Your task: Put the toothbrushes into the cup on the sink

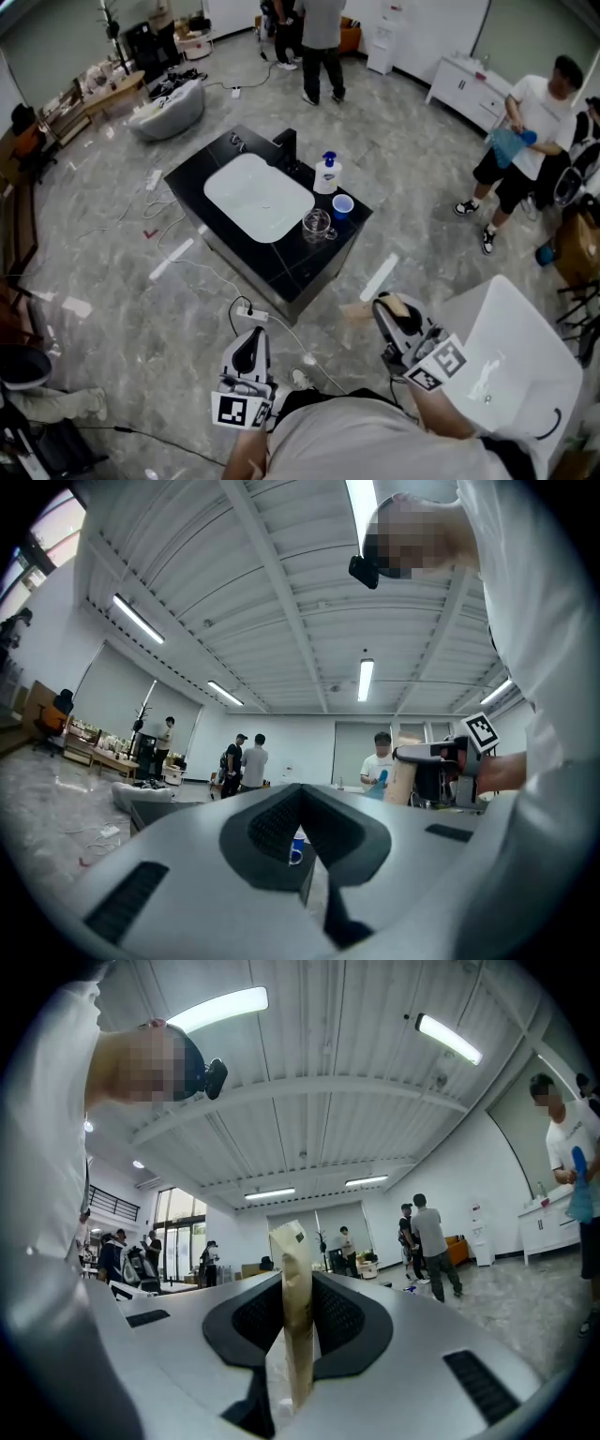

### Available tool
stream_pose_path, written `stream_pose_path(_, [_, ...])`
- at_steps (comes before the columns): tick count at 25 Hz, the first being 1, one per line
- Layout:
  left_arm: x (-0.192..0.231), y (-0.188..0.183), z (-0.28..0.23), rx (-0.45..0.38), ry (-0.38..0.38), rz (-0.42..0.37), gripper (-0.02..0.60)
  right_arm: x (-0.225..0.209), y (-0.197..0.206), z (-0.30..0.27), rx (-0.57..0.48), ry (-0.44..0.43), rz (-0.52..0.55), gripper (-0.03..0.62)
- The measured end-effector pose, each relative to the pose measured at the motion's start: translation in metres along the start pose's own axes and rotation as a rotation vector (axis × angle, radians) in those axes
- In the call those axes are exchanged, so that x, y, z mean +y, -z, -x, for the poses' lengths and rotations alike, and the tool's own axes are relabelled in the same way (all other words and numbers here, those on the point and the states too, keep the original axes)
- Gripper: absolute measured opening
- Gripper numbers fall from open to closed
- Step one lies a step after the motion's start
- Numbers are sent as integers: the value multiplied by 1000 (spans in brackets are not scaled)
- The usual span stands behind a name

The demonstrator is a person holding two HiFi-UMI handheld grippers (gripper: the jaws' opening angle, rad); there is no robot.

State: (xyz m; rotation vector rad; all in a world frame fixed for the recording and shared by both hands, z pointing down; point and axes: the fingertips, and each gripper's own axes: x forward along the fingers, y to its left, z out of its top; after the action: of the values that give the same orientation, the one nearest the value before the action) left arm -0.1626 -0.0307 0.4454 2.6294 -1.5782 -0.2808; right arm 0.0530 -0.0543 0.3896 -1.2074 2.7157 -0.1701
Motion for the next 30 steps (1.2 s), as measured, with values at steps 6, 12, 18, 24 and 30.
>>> stream_pose_path(6, [35, -5, -2, -5, -37, -9, -2, -25, -10, 1, -15, 85, 35, 80])
stream_pose_path(12, [51, -6, -5, -10, -61, -17, -2, -40, -27, 6, -50, 138, 69, 80])
stream_pose_path(18, [76, -14, -3, -18, -136, -29, -2, -56, -39, 4, -75, 164, 87, 80])
stream_pose_path(24, [81, -12, -12, -13, -173, -50, -2, -82, -42, -14, -93, 143, 83, 80])
stream_pose_path(30, [67, -6, -40, -15, -202, -51, -2, -112, -40, -43, -88, 73, 67, 80])
